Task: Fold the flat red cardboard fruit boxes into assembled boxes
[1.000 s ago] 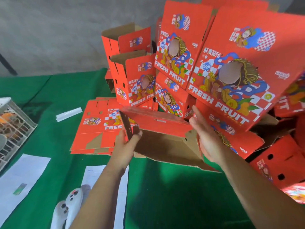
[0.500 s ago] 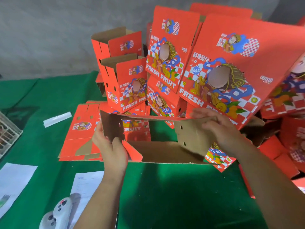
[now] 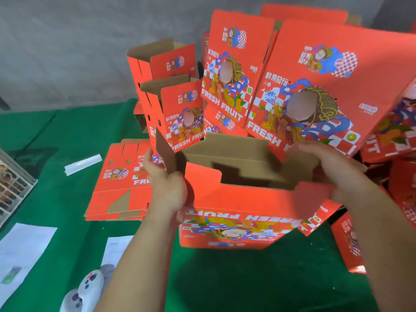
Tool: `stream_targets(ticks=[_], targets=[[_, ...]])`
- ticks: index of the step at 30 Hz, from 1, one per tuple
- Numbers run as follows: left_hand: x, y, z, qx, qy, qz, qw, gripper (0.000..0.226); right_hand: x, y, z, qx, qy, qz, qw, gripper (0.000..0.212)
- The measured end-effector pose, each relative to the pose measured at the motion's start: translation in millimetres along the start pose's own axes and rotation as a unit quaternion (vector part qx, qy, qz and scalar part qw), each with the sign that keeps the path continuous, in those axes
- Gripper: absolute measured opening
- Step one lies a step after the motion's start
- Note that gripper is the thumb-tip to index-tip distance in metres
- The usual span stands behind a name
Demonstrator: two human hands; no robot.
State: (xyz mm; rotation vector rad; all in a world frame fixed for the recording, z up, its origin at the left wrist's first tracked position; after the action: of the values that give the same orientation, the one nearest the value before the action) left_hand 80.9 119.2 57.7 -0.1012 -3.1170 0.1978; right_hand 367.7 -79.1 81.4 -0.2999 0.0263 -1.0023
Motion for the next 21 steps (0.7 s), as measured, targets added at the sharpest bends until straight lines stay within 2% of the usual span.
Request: stream_targets(ticks=[3,5,8,10,12,14,16,17,18,19,21], targets=[[-8,3,18,0.118,-0.130,0.021,0.984,0.041,-2,7,11,0.024,0.030,-0.001,0.999,0.047],[-7,-1,32,0.159,-0.151,-0.001,0.976,0.030,-7,1,5,0.066,0.032,0.010,0.997,0.046],[-2,-6,39,0.115,-0.154,-0.046,0.980,0.039,-3,-33,-18,0.113,-0.007,-0.001,0.994,0.032],[-1,-4,42,0.062,-0.148,-0.052,0.986,0.046,-3,-44,-25,0.128,0.034,-0.016,0.991,0.024],[5,-4,41,0.017,-0.116,-0.069,0.991,0.079,-4,-54,-36,0.094,0.061,-0.015,0.994,0.028],[9,-3,39,-0.007,-0.077,-0.106,0.991,0.095,-1,-65,-38,0.107,0.031,-0.074,0.991,0.046],[13,-7,38,-0.012,-0.061,-0.146,0.987,0.098,7,-64,-46,0.104,0.015,-0.139,0.985,0.050],[14,-8,38,-0.022,-0.061,-0.156,0.986,0.095,3,-70,-52,0.090,-0.016,-0.120,0.989,0.044],[15,-9,37,-0.037,-0.056,-0.163,0.984,0.090,-1,-71,-55,0.130,-0.054,-0.103,0.985,0.033],[17,-10,36,-0.055,-0.046,-0.169,0.983,0.086,-9,-72,-53,0.126,-0.085,-0.054,0.987,0.019],[20,-12,36,-0.088,-0.027,-0.166,0.982,0.083,-12,-61,-64,0.054,-0.096,0.008,0.994,0.079]])
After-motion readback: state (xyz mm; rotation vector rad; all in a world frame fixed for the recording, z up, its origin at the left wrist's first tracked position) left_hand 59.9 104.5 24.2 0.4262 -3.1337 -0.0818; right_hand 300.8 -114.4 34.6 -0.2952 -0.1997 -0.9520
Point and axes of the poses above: each hand's wrist, its own y-axis towards the middle knuckle, its own x-axis out of the back of the hand, z = x × y, the point moved 5 cm from there along y, towards the middle knuckle, and after that the axes turned 9 degrees about -z, right-handed, at the moved point
